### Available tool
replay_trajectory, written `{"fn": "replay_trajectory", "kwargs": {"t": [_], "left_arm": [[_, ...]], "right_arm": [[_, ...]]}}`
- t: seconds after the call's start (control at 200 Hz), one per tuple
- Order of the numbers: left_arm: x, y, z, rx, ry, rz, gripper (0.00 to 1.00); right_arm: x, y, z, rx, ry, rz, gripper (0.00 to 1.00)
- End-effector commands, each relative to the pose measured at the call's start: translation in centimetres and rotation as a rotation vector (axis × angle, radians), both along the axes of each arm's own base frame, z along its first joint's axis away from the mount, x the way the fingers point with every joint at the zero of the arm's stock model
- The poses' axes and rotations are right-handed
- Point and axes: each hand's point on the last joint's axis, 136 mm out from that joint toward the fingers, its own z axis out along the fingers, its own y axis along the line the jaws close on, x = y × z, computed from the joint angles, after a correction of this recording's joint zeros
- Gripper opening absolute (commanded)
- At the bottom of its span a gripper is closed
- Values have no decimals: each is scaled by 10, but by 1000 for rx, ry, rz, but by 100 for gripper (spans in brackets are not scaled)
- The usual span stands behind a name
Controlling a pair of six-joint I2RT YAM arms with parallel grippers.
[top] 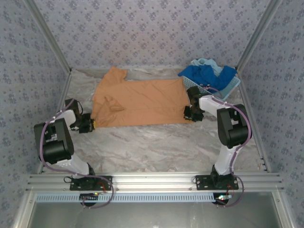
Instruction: Fold and stack the t-shirts
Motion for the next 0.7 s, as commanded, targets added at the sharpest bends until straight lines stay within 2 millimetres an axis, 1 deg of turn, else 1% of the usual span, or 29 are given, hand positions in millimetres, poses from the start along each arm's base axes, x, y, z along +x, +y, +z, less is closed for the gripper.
{"fn": "replay_trajectory", "kwargs": {"t": [0.0, 0.155, 0.175, 0.2, 0.365, 0.525, 0.615, 0.699], "left_arm": [[-5, 7, 7, -32, 91, 203, 4], [-14, 16, 18, 17, 114, 151, 1], [-12, 18, 20, 23, 108, 141, 1], [-19, 18, 20, 25, 135, 126, 1], [-30, 29, 29, 65, 181, 37, 0], [-43, 26, 21, 51, 222, -5, 1], [-50, 22, 16, 36, 239, -9, 4], [-54, 24, 14, 51, 237, -2, 8]], "right_arm": [[-19, -7, -6, -44, 65, 20, 14], [-23, -12, -8, -58, 84, 14, 14], [-23, -12, -8, -61, 83, 13, 14], [-23, -13, -7, -63, 84, 13, 14], [-22, -15, -8, -74, 90, 10, 12], [-20, -14, -10, -84, 80, 16, 12], [-22, -12, -9, -88, 82, 22, 12], [-25, -11, -9, -91, 85, 28, 12]]}}
